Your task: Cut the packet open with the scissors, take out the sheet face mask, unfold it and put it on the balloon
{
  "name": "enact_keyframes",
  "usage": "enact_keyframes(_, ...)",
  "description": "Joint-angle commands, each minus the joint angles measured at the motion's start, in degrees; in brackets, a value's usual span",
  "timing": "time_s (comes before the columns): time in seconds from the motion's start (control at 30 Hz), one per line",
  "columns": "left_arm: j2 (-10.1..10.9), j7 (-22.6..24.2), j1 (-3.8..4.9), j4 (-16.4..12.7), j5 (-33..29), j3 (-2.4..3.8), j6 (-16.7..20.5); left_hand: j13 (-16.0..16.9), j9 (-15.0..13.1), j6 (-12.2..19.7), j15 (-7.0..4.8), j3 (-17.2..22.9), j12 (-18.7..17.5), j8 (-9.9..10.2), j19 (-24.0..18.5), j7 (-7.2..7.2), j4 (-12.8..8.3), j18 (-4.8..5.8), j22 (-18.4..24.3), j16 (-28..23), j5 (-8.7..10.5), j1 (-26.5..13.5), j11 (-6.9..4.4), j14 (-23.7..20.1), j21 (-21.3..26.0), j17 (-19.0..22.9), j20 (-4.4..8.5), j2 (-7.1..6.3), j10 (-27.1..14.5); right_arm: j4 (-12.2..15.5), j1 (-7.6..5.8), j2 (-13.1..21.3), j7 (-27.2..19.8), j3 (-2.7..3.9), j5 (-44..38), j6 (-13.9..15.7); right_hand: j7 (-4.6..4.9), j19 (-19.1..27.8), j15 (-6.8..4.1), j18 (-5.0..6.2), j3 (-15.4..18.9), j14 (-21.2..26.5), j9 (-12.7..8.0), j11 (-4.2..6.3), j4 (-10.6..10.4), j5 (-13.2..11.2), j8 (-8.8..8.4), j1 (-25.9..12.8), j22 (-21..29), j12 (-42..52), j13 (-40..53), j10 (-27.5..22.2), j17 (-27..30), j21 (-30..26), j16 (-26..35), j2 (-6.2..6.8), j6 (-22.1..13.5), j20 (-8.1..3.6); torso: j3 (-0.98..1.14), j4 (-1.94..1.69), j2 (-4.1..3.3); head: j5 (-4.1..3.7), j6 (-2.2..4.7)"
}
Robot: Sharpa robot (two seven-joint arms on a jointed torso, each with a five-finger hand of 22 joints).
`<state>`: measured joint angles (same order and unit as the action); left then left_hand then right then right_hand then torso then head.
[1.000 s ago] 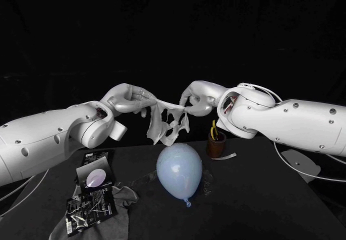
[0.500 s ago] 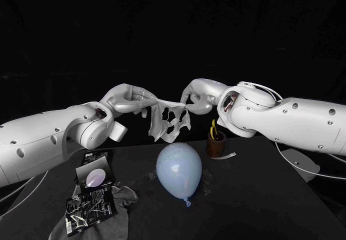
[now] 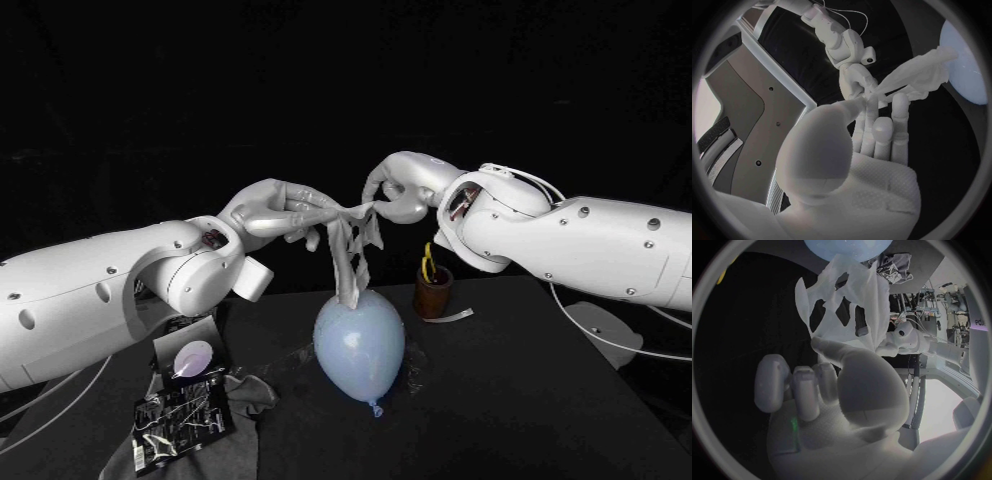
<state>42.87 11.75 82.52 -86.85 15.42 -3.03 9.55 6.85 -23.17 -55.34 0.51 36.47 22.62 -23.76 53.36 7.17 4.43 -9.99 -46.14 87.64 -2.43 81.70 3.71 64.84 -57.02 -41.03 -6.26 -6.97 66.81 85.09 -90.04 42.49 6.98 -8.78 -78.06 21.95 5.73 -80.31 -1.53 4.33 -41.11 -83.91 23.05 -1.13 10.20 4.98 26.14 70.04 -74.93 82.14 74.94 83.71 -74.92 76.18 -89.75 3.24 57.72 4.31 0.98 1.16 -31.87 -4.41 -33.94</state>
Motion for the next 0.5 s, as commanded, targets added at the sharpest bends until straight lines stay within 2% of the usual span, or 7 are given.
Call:
enact_keyframes(0.03, 0.1, 0.5, 0.01, -0.2, -4.3, 0.06, 1.3, -0.1, -12.0, -0.2, -0.06, 0.4, -0.2, 0.0, 0.4, 0.20, 0.1, -0.62, 0.0, 0.2, -0.40, -0.8, -0.07, 0.4, -0.3, -0.3, 0.08, 0.04, 0.5, -0.9, 0.24, -0.5, -3.6, -0.04, -0.8, 2.8, -0.05, -0.1, -0.48, -0.75, -0.2, -6.1, 0.1, -0.05, -0.1, -0.3, 0.22, -0.1, -10.2, 0.1, 8.5, 2.3, -15.1, -0.2, -0.2, 0.52, 0.5, -0.07, 0.04, 0.08, 0.06, -0.08, 0.07)
enact_keyframes(0.13, 0.3, 0.7, -0.06, 0.4, -5.2, 0.06, 1.8, 0.0, -12.1, -0.2, -0.09, 0.5, -0.5, 0.0, 0.6, 0.20, 0.0, -0.62, 0.0, 0.2, -0.40, -0.8, -0.08, 0.8, -0.3, -0.5, 0.14, 0.01, 0.7, -1.8, 0.50, -1.1, -4.2, -0.08, -0.4, 4.1, -0.05, -0.1, -0.48, -0.75, -0.2, -6.1, 0.1, -0.05, -0.1, -0.3, 0.22, -0.1, -10.2, 0.1, 8.5, 2.3, -15.1, -0.2, -0.2, 0.52, 0.5, -0.07, 0.08, 0.10, 0.05, -0.14, -0.24)
enact_keyframes(0.5, 1.1, 0.6, -0.12, 3.2, -7.1, 0.06, 1.7, 0.0, -12.4, -0.3, -0.15, 0.8, -0.8, 0.0, 0.9, 0.21, -0.2, -0.62, 0.0, 0.1, -0.41, -0.9, -0.12, 1.1, -0.4, -0.6, 0.22, -0.12, 0.9, -5.1, 1.26, -4.1, -5.4, -0.09, 1.1, 6.5, -0.05, 0.0, -0.48, -0.71, -0.3, -6.1, 0.1, -0.05, -0.1, -0.4, 0.21, -0.1, -10.1, 0.0, 8.4, 2.3, -15.1, -0.4, -0.2, 0.51, 0.5, -0.07, -0.17, -0.06, -0.24, -0.12, -1.03)
